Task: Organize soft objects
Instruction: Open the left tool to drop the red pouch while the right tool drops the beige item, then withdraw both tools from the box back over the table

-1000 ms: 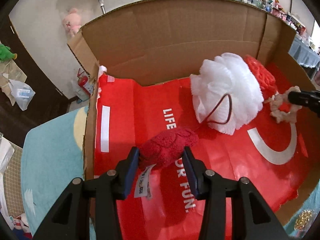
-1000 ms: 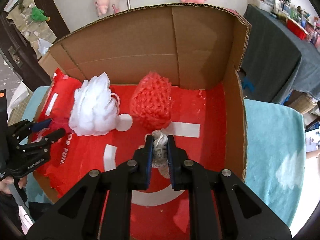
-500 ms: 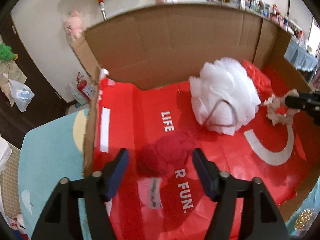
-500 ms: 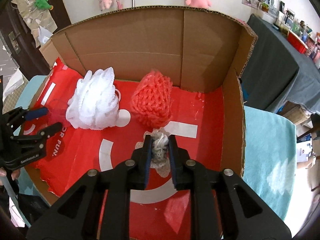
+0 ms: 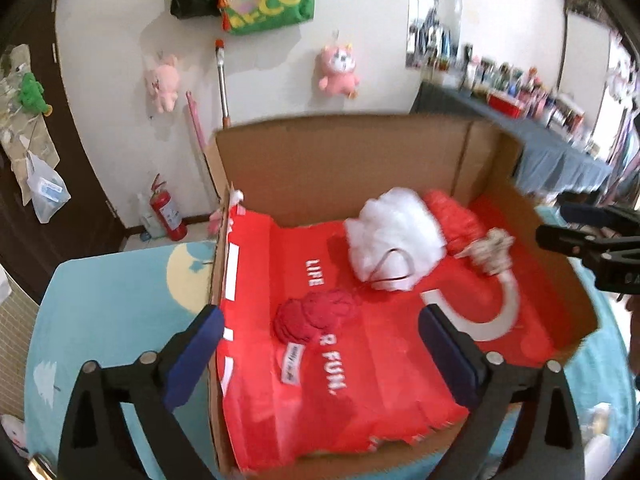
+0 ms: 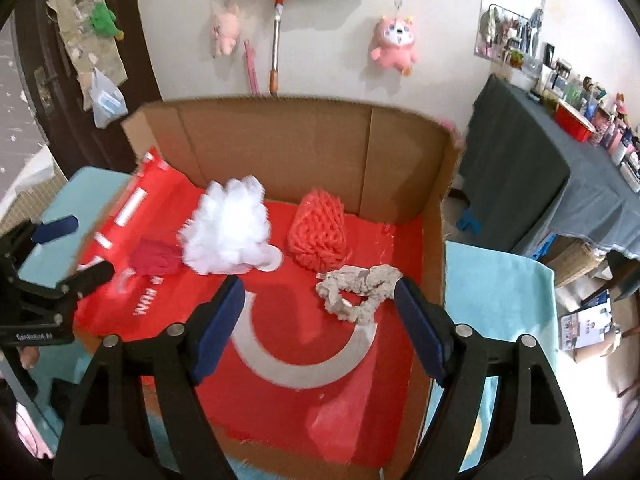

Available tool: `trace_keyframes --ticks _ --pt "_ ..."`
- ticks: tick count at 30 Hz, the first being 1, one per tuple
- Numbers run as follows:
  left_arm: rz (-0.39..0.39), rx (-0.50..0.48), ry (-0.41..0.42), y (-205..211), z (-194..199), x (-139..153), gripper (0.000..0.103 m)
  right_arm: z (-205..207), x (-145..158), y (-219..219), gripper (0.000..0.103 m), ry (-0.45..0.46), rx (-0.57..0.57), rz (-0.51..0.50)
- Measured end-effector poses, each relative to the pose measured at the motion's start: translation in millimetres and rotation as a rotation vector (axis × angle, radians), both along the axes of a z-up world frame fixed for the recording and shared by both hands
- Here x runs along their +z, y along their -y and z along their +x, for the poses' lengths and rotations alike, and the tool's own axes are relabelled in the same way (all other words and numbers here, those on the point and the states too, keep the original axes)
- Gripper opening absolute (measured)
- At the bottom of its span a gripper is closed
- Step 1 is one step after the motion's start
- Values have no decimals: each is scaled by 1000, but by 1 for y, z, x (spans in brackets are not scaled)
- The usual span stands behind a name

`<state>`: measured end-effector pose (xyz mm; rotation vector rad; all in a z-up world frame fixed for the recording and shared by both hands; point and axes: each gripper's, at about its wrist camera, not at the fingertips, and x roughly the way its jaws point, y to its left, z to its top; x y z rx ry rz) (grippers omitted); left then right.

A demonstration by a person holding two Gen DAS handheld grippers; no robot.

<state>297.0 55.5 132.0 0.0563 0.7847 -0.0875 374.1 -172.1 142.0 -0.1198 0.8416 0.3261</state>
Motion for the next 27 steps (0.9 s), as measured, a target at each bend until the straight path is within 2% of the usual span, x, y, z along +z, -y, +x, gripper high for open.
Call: trace_keyframes --ticks 4,9,11,13,16,21,27 --pt "-18 -15 100 5 -40 27 103 -39 29 5 82 76 3 35" --pt "-92 -30 216 8 -95 59 103 -98 62 13 87 182 5 87" --pt "-102 -36 269 11 -119 69 103 -129 75 15 91 260 0 75" --pt "-103 -35 328 15 -144 77 103 -158 85 14 92 337 1 59" --pt "-132 -42 366 18 -172 80 103 -201 96 19 97 425 6 100" --pt "-108 -38 471 29 -224 80 103 -264 98 27 98 540 -17 133" --pt "-121 -49 536 39 -268 65 103 -323 75 37 98 630 -82 162"
